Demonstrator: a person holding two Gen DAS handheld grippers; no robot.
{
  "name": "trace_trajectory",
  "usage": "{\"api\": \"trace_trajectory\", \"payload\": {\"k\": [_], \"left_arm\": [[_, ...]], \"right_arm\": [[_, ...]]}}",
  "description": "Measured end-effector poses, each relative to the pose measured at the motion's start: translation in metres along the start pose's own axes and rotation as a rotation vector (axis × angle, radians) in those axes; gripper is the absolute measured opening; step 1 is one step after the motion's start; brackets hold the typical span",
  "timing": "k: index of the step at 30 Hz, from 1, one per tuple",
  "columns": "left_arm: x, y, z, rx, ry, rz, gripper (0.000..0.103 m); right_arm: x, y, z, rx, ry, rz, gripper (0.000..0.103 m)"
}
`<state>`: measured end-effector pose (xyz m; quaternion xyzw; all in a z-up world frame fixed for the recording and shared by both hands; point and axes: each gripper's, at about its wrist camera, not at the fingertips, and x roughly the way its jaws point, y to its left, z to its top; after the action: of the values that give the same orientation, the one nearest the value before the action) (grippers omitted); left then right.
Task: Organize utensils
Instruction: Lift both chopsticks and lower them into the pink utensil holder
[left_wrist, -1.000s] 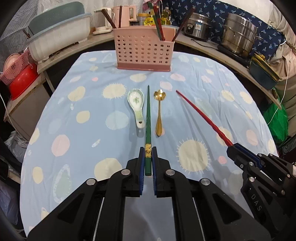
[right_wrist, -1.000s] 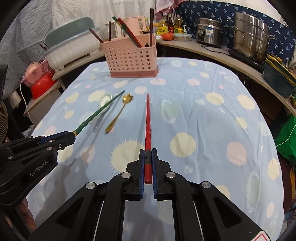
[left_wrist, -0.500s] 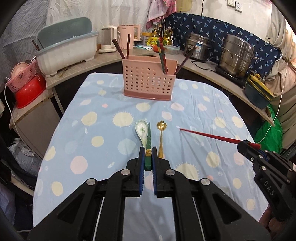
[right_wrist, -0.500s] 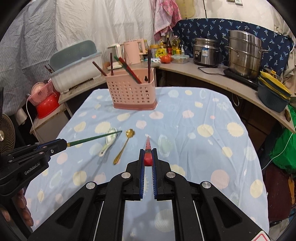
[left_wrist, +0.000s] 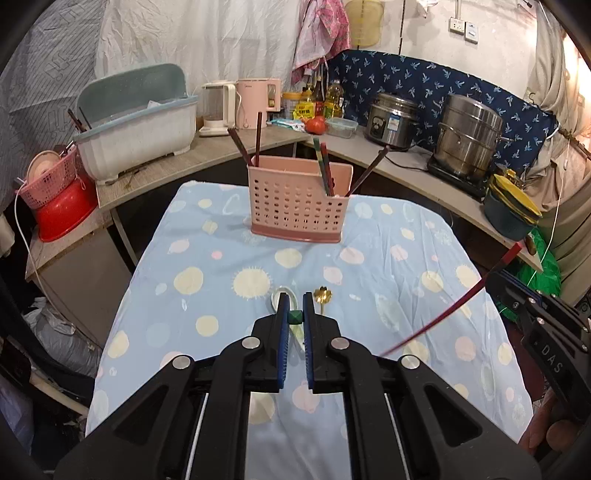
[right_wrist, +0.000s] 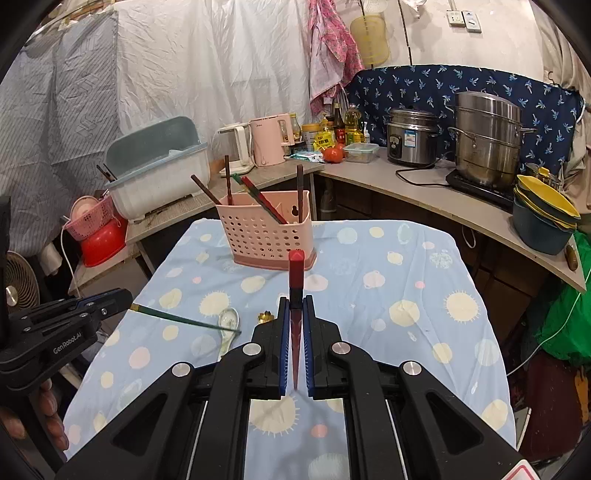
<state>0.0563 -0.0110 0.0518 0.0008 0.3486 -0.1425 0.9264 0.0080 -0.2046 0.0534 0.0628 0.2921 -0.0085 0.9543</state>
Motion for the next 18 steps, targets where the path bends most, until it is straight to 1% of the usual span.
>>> {"api": "trace_trajectory", "payload": {"k": [9,18], "left_arm": [[-0.012,-0.001,0.022,0.016,-0.043,-0.011,0.007],[-0.017,0.003,0.036,0.018,-0.073,0.000,0.007]], "right_arm": [[-0.004,-0.002,0.014,0.002,-0.024,0.012,0.007],[-0.004,0.001,0.027,0.000,-0.042,0.023,0.007]]}}
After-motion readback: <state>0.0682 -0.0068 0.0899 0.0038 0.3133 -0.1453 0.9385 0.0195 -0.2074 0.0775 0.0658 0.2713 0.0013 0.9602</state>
